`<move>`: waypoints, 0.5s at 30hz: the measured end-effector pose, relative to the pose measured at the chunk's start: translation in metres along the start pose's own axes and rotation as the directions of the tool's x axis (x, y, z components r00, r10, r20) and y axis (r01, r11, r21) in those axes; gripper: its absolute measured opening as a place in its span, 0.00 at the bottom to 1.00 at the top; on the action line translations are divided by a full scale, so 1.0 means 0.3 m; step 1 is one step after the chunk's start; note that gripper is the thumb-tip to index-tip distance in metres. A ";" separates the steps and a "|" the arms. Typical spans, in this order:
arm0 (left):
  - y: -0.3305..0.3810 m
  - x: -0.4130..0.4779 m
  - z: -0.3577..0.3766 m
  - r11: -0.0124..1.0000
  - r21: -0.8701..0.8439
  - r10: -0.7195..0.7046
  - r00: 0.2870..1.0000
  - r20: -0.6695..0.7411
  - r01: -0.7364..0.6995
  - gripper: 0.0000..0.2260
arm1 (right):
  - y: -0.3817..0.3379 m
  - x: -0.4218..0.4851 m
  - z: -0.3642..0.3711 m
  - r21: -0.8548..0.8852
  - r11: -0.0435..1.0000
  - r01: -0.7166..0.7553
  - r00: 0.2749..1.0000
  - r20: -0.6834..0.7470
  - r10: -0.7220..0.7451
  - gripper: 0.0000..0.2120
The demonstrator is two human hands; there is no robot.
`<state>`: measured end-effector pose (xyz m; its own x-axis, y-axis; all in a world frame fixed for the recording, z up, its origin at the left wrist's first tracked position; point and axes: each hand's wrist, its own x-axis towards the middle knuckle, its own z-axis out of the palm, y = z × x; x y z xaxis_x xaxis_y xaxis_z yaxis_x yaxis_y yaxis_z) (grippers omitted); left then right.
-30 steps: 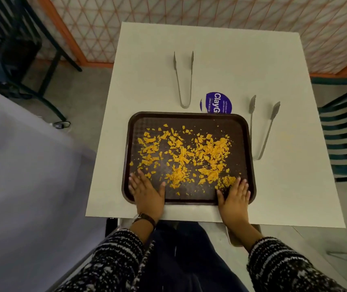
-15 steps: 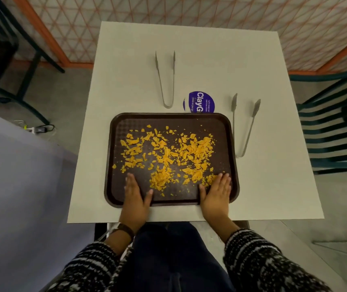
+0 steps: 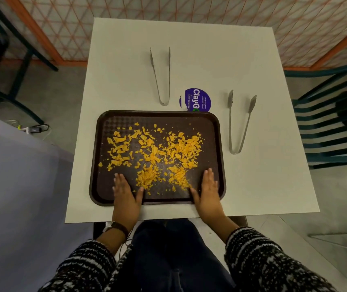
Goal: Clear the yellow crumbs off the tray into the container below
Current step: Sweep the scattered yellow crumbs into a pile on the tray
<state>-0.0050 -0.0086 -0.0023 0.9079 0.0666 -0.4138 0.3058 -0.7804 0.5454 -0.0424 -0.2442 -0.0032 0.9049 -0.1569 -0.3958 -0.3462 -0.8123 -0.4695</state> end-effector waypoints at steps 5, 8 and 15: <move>0.024 -0.061 0.042 0.995 -0.096 0.026 0.998 0.048 -0.021 0.35 | 0.088 0.008 -0.051 -0.067 0.994 -0.084 0.995 -0.055 0.081 0.36; 0.015 -0.061 0.045 0.992 -0.106 0.079 0.995 0.069 -0.071 0.34 | 0.061 0.023 -0.044 -0.069 0.987 -0.147 0.988 -0.057 0.143 0.36; 0.005 -0.062 0.040 0.990 -0.107 0.108 0.989 0.100 -0.097 0.34 | -0.050 0.012 0.025 -0.008 0.986 0.166 0.976 0.144 -0.163 0.40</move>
<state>-0.0249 -0.0185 -0.0024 0.9026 -0.0805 -0.4230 0.2448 -0.7123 0.6578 -0.0358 -0.2283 -0.0035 0.9041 0.0597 -0.4232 -0.1896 -0.8314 -0.5224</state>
